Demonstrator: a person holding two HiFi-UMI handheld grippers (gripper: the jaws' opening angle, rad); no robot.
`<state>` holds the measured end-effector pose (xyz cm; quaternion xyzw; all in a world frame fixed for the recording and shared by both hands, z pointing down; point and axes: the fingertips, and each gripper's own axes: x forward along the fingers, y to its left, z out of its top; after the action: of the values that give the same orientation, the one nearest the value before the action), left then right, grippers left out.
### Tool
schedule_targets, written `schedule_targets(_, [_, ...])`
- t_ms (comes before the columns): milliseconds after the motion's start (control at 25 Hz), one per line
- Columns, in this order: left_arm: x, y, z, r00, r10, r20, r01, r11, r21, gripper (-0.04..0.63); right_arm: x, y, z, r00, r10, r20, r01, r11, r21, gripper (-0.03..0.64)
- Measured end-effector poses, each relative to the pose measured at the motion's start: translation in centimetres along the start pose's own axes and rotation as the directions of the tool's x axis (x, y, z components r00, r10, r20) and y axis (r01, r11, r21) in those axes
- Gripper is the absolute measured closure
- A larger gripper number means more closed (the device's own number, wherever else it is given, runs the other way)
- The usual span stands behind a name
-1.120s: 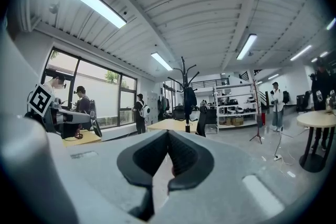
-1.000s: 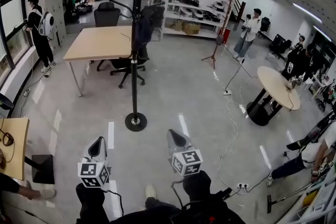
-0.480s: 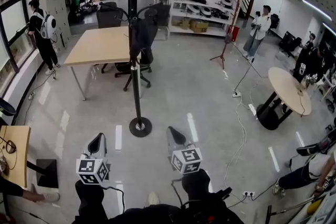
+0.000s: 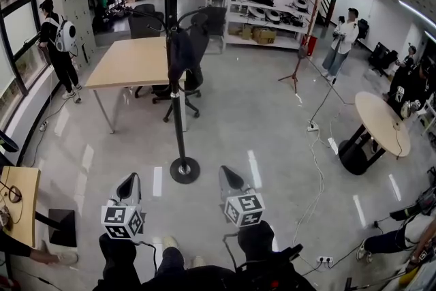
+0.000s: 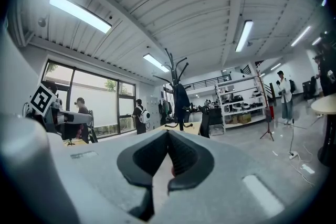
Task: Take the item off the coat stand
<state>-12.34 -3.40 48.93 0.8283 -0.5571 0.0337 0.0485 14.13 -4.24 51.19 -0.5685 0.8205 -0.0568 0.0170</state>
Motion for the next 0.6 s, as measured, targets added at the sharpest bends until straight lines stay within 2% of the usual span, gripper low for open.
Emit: schedule_targets(600, [8.6,2.8,0.7,0.999,-0.04,0.008,0.04,0.999,-0.017,0.592,6.8,-3.2,0.5,0.999,-0.036,-0.01,0.036,0.999,-0.024,0.615])
